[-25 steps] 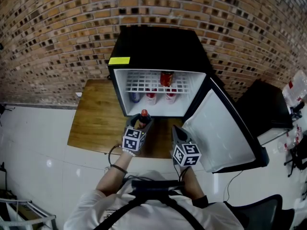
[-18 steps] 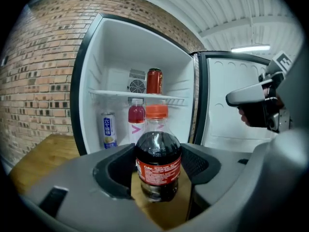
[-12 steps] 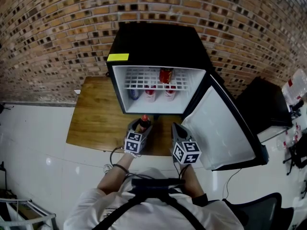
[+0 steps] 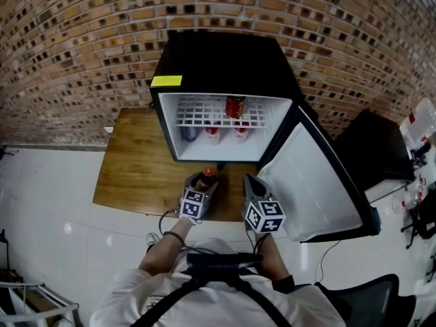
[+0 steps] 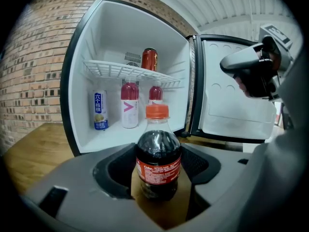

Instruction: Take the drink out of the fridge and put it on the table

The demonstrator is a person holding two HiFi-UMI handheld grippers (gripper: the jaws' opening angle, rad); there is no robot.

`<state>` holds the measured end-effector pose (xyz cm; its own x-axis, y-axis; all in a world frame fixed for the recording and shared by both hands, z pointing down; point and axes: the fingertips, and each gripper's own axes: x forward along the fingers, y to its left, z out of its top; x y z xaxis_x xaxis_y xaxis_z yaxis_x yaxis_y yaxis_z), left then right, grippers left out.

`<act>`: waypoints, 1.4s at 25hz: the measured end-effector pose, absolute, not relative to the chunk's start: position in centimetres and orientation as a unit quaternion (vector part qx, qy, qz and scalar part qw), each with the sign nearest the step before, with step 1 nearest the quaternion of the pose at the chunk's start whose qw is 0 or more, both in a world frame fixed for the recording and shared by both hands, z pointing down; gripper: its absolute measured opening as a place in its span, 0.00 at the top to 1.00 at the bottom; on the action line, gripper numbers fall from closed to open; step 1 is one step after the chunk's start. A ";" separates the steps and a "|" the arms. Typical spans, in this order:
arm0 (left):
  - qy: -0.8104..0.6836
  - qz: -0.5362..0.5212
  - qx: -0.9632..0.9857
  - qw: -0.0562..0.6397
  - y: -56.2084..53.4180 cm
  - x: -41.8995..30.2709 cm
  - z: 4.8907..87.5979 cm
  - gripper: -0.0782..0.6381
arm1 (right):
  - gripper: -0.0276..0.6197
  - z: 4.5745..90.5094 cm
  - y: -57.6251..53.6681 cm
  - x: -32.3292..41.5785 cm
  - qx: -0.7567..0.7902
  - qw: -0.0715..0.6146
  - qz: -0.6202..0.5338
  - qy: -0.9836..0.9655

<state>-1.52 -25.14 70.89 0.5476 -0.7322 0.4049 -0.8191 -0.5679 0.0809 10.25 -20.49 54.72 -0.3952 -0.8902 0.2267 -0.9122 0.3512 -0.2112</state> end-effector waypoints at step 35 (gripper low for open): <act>-0.450 0.066 0.885 0.104 -21.9 -6.1 62.9 0.40 | 0.94 54.6 -21.3 9.5 0.538 0.033 0.155 -0.828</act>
<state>-6.09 -21.85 62.94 0.5868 -0.7818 0.2108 -0.8094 -0.5739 0.1246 9.53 -21.27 54.64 -0.4184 -0.8807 0.2221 -0.9013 0.3724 -0.2214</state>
